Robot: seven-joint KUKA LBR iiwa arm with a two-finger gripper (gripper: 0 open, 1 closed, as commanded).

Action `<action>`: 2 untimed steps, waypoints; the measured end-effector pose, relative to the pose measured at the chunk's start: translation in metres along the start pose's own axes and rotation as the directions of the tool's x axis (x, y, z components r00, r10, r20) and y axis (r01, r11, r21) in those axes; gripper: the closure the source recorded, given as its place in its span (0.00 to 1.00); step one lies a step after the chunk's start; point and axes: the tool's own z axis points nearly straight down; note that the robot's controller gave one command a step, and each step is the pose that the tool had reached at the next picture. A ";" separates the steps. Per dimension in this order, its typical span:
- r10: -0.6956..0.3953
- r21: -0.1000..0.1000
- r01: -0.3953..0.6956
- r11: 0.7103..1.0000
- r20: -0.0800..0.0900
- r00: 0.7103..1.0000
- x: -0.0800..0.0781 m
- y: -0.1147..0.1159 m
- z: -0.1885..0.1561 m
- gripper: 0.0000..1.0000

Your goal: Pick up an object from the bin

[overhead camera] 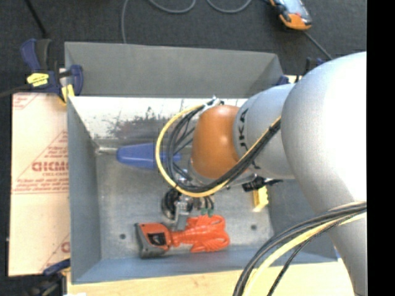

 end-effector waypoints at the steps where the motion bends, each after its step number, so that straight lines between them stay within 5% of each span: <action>1: -0.173 0.001 0.173 0.985 -0.002 0.985 0.009 0.012 -0.001 1.00; 2: -0.174 0.001 0.174 0.985 -0.002 0.985 0.009 0.012 -0.001 1.00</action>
Offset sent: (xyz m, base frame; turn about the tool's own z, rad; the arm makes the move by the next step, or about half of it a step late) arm 0.0000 0.0000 0.0000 0.0000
